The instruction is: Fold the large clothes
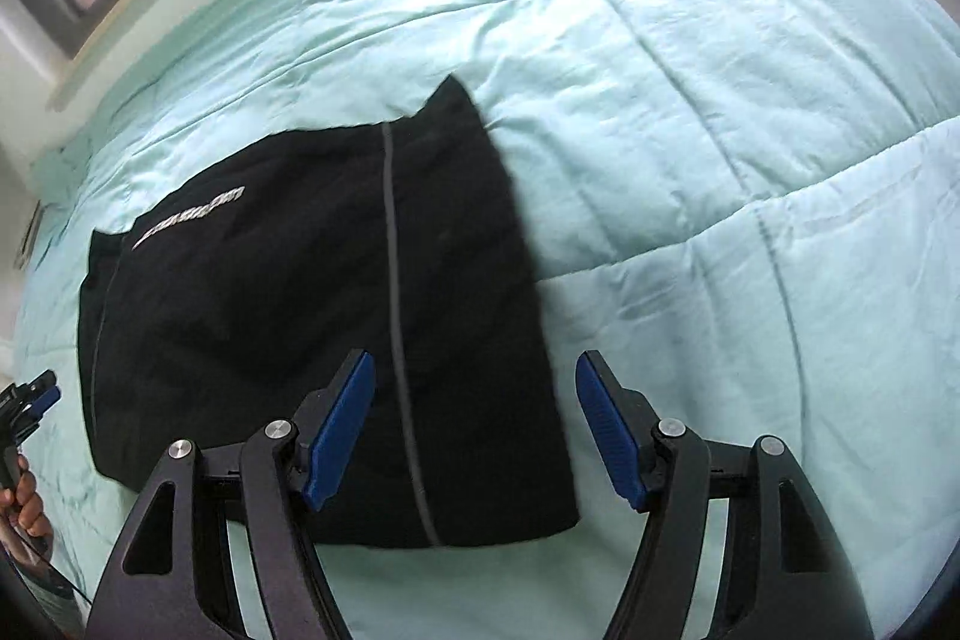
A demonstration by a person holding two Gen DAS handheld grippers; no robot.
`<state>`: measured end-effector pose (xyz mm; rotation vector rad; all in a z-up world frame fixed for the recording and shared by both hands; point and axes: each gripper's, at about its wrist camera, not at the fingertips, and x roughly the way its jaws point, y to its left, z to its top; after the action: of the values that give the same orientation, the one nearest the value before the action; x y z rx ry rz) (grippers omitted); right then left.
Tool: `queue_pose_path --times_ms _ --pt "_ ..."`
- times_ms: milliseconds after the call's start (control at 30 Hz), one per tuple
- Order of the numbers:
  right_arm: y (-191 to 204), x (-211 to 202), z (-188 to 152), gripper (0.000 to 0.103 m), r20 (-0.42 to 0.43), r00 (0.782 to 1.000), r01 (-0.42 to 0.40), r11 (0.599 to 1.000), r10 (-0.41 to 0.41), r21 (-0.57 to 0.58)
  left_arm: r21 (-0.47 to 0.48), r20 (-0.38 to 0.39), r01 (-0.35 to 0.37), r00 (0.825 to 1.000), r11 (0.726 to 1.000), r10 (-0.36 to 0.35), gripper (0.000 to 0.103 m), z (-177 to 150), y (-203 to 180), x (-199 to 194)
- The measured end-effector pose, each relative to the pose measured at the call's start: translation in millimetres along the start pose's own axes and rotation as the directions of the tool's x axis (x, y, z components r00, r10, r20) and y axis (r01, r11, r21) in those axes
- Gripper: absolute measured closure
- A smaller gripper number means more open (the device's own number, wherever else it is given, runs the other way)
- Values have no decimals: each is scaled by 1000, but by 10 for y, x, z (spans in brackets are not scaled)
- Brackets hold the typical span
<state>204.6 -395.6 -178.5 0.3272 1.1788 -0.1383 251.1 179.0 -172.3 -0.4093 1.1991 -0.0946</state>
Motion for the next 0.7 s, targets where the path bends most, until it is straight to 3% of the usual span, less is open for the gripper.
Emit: queue_pose_path --times_ms 167,300,433,533,633,700 --pt "-56 235 144 32 -20 1000 -3 1000 3 -10 4 -53 -8 999 1000 8 48 145 191 305" --pt "-125 458 223 32 -56 998 -38 999 38 3 -52 -130 94 986 994 -100 48 229 329 626" --pt "-179 664 269 32 -81 993 -87 996 89 28 -85 -134 162 976 983 -172 48 261 411 785" --pt "-208 760 286 32 -87 984 -149 988 153 47 -153 -148 238 954 959 -261 46 268 526 945" --pt "-265 778 306 31 -73 966 -241 967 247 85 -192 -158 272 940 943 -304 42 265 595 1030" --pt "-279 792 313 29 -69 963 -255 963 261 87 -207 -161 297 929 932 -332 40 261 613 1057"
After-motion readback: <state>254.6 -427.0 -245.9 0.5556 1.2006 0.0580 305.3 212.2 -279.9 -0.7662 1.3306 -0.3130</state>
